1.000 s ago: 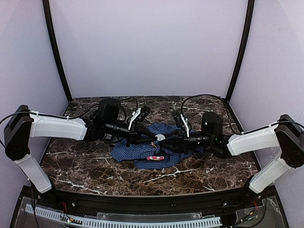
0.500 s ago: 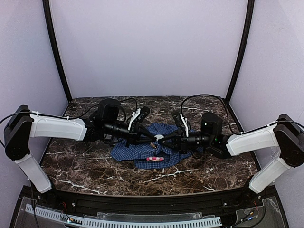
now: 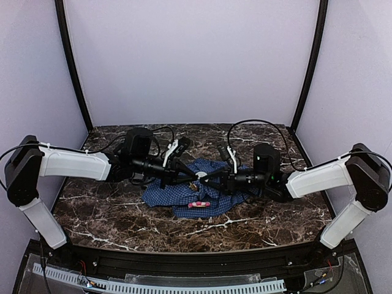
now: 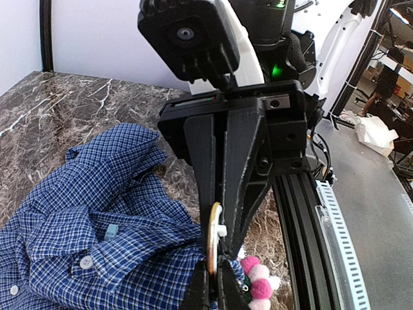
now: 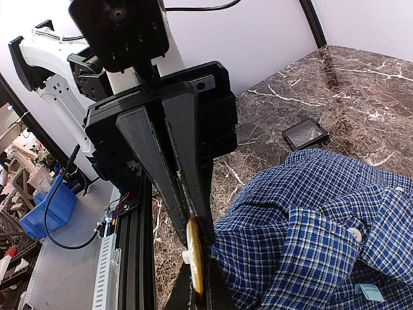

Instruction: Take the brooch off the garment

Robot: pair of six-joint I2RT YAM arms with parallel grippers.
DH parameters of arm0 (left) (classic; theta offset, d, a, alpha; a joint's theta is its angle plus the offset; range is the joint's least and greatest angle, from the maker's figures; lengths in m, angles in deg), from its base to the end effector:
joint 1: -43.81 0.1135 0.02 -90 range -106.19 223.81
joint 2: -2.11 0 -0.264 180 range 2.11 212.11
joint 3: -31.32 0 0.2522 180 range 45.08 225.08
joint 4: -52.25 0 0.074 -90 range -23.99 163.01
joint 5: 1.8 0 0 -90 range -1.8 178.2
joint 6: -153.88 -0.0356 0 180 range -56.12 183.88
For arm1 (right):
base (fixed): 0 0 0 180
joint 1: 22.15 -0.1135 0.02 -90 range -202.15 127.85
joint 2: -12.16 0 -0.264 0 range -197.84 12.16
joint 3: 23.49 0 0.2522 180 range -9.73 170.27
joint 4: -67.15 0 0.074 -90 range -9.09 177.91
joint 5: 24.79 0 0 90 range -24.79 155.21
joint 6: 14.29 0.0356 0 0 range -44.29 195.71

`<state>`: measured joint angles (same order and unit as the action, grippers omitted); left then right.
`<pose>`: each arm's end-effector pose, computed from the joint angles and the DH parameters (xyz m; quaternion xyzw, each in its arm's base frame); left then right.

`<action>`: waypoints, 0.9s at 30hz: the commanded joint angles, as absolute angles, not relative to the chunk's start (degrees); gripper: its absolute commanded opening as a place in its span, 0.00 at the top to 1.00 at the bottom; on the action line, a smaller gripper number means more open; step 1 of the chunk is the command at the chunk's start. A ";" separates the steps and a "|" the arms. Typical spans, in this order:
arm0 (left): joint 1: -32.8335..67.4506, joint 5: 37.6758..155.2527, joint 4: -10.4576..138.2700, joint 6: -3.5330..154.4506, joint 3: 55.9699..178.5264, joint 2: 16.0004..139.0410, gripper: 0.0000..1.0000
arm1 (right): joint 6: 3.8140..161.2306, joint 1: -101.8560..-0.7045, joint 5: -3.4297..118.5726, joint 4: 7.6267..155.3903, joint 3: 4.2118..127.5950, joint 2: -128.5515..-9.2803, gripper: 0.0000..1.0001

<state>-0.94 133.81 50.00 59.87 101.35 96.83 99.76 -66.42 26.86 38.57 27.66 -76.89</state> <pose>0.2394 -0.2731 0.2335 0.5126 0.6089 -0.4804 0.3684 0.2103 0.2358 0.2060 -0.3357 0.6714 0.5505 0.3653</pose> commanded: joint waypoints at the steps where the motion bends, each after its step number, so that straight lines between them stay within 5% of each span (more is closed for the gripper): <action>1: -3.29 139.05 49.95 56.91 101.28 95.41 0.99 | 102.75 -65.13 33.96 41.96 31.22 -79.63 1.00; 19: -3.48 137.81 50.28 56.99 101.62 95.83 0.99 | 95.89 -65.13 30.37 46.35 33.09 -79.00 0.86; 27: -3.14 133.09 51.06 57.29 101.75 95.76 0.99 | 90.95 -65.31 25.70 47.39 30.04 -73.58 0.64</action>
<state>-1.49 132.04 51.86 57.86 101.35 96.83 94.25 -65.86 26.17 48.16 31.44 -77.26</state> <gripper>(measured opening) 0.016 0.308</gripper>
